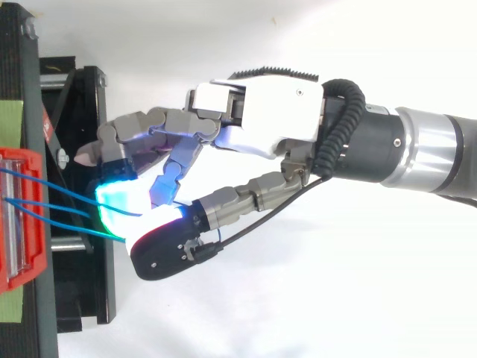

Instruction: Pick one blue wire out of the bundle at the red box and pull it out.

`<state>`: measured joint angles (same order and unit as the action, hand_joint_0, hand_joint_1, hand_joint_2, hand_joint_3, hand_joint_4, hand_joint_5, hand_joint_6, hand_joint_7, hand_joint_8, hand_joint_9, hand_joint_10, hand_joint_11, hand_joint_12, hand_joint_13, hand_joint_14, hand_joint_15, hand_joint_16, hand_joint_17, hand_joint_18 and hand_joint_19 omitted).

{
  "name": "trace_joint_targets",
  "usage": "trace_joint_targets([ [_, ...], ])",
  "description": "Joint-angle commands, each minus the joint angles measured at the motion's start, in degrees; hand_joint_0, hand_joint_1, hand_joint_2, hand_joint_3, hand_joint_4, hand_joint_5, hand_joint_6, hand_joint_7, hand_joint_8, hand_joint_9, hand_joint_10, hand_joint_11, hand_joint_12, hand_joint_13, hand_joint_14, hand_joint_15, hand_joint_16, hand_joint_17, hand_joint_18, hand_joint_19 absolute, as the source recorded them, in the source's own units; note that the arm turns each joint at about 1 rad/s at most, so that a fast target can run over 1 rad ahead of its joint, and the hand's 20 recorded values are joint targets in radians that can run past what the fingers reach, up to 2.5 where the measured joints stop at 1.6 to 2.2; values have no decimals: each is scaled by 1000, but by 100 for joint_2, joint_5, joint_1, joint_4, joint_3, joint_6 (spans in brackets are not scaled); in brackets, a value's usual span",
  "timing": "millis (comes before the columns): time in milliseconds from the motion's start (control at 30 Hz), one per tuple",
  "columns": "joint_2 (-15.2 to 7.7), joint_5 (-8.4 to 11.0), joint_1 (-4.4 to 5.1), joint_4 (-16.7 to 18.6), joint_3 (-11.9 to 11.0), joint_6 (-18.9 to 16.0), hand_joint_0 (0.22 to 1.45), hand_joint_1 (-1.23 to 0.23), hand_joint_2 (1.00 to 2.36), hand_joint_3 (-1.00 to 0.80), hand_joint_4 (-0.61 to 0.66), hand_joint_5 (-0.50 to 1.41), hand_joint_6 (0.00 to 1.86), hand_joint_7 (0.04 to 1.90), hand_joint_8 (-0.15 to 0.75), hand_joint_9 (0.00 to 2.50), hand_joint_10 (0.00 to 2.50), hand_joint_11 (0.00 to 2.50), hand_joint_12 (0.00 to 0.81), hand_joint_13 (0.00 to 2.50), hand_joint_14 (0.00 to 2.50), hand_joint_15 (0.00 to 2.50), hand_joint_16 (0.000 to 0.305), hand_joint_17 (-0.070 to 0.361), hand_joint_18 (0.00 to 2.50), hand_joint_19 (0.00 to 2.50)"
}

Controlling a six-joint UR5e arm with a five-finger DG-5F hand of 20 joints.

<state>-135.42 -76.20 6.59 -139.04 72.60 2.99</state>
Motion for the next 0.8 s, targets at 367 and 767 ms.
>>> trace_joint_targets([
  [367, -2, 0, 0, 0, 0, 0, 574, -568, 1005, -160, 165, 26, 533, 1561, 225, 1010, 9, 273, 402, 333, 4, 138, 59, 134, 442, 429],
  [767, -2, 0, 0, 0, 0, 0, 547, -498, 1009, -288, 215, 27, 501, 1565, 208, 980, 9, 251, 376, 313, 5, 147, 54, 122, 399, 461],
])
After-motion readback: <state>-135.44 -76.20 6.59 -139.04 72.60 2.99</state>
